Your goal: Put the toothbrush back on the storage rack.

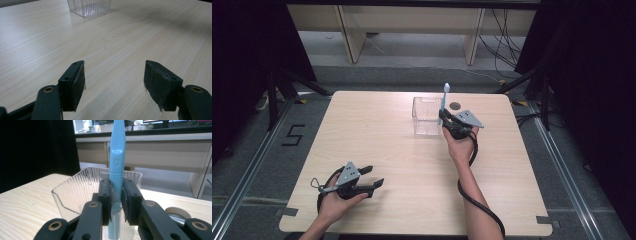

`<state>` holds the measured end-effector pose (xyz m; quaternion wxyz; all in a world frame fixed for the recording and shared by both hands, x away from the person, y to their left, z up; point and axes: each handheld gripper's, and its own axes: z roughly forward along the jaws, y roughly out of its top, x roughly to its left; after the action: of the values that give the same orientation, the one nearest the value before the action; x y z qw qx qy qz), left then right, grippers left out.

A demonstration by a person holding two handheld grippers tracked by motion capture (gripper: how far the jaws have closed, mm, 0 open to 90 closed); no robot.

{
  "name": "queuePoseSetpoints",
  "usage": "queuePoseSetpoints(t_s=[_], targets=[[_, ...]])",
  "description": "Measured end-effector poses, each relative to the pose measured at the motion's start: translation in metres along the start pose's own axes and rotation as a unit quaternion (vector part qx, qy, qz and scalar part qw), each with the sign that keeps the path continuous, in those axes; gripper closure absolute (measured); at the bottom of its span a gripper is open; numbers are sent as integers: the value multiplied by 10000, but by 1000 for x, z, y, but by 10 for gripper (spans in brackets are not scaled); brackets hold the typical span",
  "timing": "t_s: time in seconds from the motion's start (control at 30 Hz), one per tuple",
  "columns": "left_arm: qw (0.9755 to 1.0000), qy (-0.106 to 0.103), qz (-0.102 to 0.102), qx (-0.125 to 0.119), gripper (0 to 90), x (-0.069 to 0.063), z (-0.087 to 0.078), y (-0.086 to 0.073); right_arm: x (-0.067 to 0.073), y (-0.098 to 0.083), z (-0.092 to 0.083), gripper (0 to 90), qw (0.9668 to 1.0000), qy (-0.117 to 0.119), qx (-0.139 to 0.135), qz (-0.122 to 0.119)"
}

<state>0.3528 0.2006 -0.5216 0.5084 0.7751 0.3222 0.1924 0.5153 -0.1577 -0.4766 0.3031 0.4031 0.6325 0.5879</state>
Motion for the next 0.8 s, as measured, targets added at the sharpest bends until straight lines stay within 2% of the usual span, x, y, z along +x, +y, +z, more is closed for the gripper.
queuePoseSetpoints(t_s=[0.03,0.13,0.17,0.2,0.27,0.6,0.63,0.7,0.73,0.77,0.8], targets=[[10000,-35,-11,-41,330,0,1,0,-1,0,0,787,9999,-35,13,-94],[10000,-40,-6,-41,330,0,1,0,0,-2,0,786,10000,17,63,56],[10000,-42,-9,-44,330,0,1,0,-1,-2,0,786,10000,18,29,-94],[10000,-42,-7,-41,330,0,1,0,-1,-2,0,786,9999,12,38,-93],[10000,-41,-11,-40,330,0,1,0,0,-3,0,785,10000,32,43,8],[10000,-49,-13,-41,330,0,1,0,-2,-4,0,769,10000,-14,85,-45],[10000,-21,-4,-21,330,0,0,0,-1,-4,-1,766,9999,-45,101,40],[10000,-8,6,-3,330,-1,0,0,-2,-3,-1,760,9999,-23,82,-76],[10000,-6,7,-5,330,-1,0,0,-1,-4,-1,758,9999,-39,101,50],[10000,-5,8,-7,330,-1,0,0,-3,-3,-2,755,9999,-69,100,-26],[10000,-7,9,-6,330,-1,0,0,-2,-3,-2,750,10000,-53,73,20]])
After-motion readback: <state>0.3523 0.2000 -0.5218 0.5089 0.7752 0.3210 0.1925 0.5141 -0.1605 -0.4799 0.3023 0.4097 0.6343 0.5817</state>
